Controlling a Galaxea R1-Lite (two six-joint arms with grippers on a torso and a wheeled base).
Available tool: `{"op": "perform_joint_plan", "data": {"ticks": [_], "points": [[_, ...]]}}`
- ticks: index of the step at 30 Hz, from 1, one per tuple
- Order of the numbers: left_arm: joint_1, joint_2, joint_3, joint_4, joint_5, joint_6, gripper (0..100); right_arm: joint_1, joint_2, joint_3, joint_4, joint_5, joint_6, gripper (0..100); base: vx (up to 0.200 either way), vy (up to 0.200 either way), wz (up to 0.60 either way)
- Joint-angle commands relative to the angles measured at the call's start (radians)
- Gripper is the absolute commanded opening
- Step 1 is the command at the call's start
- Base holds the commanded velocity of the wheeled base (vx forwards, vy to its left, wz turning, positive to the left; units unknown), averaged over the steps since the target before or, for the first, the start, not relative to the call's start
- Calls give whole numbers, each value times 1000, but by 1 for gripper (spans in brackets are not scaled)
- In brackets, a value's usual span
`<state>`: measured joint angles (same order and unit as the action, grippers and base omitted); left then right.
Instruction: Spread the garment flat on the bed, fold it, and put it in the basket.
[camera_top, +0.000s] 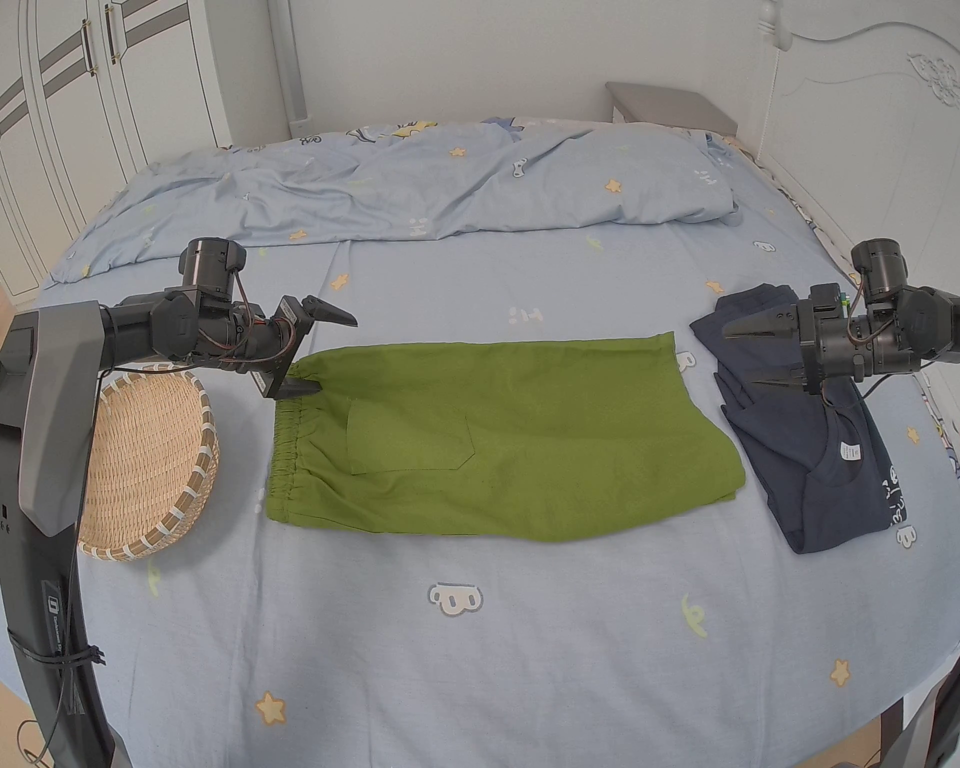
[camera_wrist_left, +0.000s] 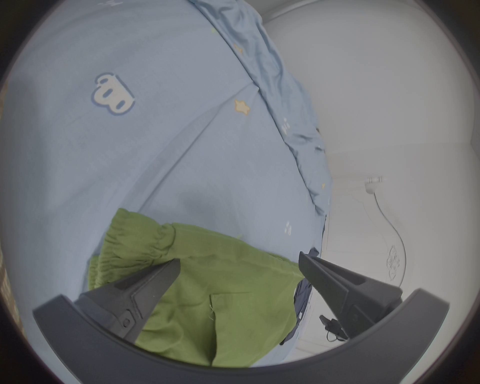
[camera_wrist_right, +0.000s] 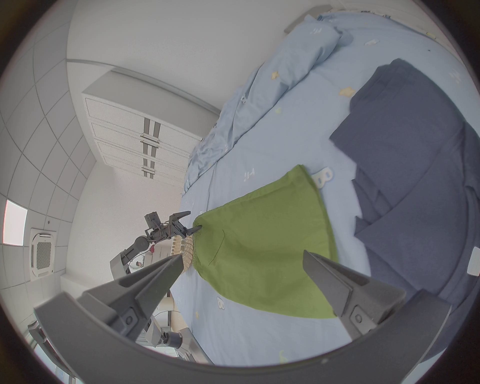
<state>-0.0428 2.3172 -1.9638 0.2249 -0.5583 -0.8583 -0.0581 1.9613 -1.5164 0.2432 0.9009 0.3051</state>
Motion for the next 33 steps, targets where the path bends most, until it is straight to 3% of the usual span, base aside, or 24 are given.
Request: {"op": "perform_joint_plan", "data": {"ticks": [1, 8, 14, 15, 18, 23, 27, 29, 33], "points": [[3, 67, -36, -27, 20, -25, 100, -37, -41, 16, -10, 7, 0, 100, 0, 0, 0], [1, 13, 28, -10, 8, -16, 100, -32, -51, 27, -7, 6, 0, 100, 0, 0, 0], [15, -168, 230, -38, -28, 19, 100, -29, -108, 67, -2, 6, 5, 100, 0, 0, 0], [29, -265, 345, -75, -46, 47, 100, -25, -140, 91, -2, 6, 6, 100, 0, 0, 0], [34, -372, 514, -180, -66, 58, 100, -19, -182, 120, -2, 6, 9, 100, 0, 0, 0], [47, -478, 816, -395, -68, 76, 100, 14, -251, 194, -5, 3, 9, 100, 0, 0, 0], [78, -464, 1108, -684, -55, 212, 100, 41, -325, 289, -13, 3, 0, 100, 0, 0, 0], [83, -398, 1177, -820, -43, 294, 100, 55, -337, 314, -13, 0, -1, 100, 0, 0, 0], [93, -343, 1218, -977, -31, 295, 100, 60, -358, 351, -13, -2, -3, 100, 0, 0, 0]]}}
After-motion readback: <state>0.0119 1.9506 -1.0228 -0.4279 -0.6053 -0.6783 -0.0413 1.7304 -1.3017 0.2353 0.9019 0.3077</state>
